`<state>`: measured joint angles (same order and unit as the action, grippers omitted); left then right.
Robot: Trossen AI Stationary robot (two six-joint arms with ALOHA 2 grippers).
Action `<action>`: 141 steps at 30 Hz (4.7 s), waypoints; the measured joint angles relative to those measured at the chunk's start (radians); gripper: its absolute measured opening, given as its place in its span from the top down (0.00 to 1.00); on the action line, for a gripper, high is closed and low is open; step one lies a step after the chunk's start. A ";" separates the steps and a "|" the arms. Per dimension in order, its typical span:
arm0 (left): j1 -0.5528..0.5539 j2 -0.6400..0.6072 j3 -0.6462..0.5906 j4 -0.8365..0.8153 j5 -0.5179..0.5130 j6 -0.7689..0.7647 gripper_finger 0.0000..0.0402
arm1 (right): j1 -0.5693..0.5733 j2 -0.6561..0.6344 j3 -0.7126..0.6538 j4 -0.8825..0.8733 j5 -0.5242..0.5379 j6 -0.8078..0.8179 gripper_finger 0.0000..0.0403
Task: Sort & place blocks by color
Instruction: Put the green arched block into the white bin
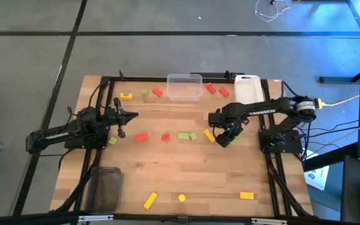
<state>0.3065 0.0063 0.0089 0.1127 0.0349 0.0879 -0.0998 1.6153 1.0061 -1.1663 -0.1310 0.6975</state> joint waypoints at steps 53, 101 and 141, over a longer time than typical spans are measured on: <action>0.000 0.000 0.000 0.000 0.008 -0.024 1.00 | 0.000 0.099 0.000 0.015 -0.037 -0.105 0.73; 0.000 0.355 0.408 -0.459 -0.075 -0.034 1.00 | 0.018 0.100 0.055 0.111 0.249 -0.226 0.91; -0.106 0.598 0.503 -0.485 -0.078 -0.060 1.00 | -0.730 -0.070 0.032 0.146 0.420 -0.311 0.91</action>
<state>0.2004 0.6041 0.5114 -0.3721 -0.0433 0.0284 -0.8299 1.5452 1.0384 -1.0203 0.2888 0.3868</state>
